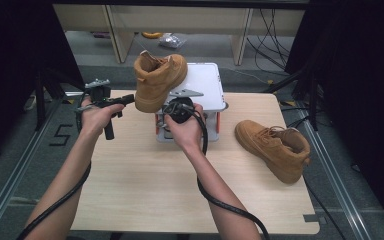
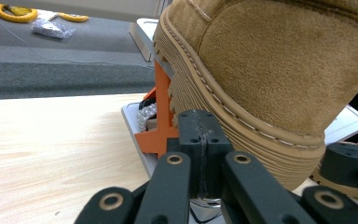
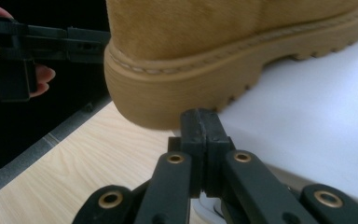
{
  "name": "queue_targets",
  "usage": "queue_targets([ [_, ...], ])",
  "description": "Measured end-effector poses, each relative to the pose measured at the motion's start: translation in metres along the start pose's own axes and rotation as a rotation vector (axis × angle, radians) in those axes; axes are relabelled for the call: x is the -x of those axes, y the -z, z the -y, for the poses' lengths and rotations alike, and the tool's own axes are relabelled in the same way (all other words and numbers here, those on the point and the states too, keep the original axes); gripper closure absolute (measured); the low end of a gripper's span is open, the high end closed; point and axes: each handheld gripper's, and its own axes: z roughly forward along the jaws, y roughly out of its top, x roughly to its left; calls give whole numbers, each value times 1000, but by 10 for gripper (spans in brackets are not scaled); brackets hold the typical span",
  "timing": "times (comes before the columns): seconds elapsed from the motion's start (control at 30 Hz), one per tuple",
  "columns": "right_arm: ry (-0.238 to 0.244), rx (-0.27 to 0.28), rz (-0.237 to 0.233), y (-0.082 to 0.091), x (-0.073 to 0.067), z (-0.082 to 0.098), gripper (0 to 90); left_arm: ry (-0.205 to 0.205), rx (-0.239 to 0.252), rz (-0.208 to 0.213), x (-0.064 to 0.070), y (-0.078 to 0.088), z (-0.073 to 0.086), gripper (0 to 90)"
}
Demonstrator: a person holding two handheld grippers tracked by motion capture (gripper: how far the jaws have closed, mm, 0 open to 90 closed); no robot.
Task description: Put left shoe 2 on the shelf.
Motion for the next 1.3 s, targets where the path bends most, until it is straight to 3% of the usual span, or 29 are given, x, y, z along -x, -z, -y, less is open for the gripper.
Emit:
queue_targets([
  [0.17,15,-5,5,-8,-4,-5,900,1,-1,1,0,-1,-1,896],
  [0.37,14,-4,27,-5,-4,-6,900,-8,-11,11,5,-2,0,896],
  [0.77,-21,11,102,8,21,-8,900,-36,-30,49,31,-17,-1,895],
  [1.13,-27,3,155,9,34,-9,900,-55,-37,65,42,-28,0,895],
  [1.3,-22,-7,157,8,36,-8,900,-53,-47,57,41,-30,2,894],
])
